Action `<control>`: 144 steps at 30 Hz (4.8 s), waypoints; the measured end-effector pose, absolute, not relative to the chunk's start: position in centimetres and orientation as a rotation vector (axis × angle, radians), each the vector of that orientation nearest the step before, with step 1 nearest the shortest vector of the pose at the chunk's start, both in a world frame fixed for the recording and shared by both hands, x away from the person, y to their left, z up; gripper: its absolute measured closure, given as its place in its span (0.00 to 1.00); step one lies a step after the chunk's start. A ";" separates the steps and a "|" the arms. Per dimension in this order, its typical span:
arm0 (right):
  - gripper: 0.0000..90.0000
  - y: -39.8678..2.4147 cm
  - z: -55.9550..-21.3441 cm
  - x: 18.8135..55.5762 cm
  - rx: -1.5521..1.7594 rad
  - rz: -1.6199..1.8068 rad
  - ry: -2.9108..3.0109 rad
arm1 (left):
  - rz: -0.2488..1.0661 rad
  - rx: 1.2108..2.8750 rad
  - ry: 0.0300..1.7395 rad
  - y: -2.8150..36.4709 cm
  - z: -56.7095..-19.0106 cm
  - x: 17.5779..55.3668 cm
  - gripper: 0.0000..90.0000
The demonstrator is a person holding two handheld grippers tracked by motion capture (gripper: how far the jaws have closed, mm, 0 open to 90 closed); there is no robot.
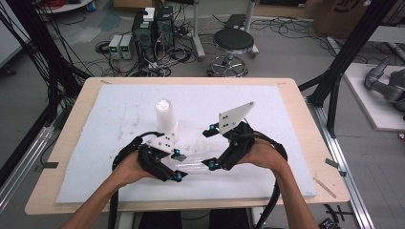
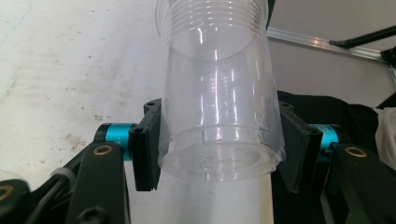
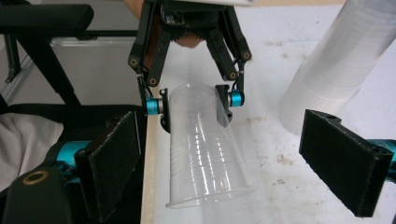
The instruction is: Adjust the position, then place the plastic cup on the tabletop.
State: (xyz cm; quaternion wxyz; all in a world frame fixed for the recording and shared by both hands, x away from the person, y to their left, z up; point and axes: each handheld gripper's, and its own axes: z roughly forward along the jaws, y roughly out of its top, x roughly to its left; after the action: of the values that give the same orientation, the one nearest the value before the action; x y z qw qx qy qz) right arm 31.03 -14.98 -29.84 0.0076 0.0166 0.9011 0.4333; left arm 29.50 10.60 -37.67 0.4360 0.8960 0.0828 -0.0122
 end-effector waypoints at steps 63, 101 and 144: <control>0.17 -16.8 -35.1 30.7 0.145 1.976 2.512 | -0.014 1.642 0.125 10.9 -38.6 28.9 0.46; 0.35 -18.4 -33.6 31.8 0.363 1.712 2.558 | 0.283 1.768 0.538 18.8 -40.9 27.9 0.02; 0.36 -16.3 -32.3 35.6 0.838 1.052 2.558 | 0.487 1.672 0.864 23.7 -46.8 28.3 0.02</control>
State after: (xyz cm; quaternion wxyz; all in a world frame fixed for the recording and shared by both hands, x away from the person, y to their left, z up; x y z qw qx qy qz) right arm 35.57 -16.32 -32.35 0.1253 0.2878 0.8781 0.3611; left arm 28.31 23.73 -46.80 0.5636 0.7105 0.3670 0.2071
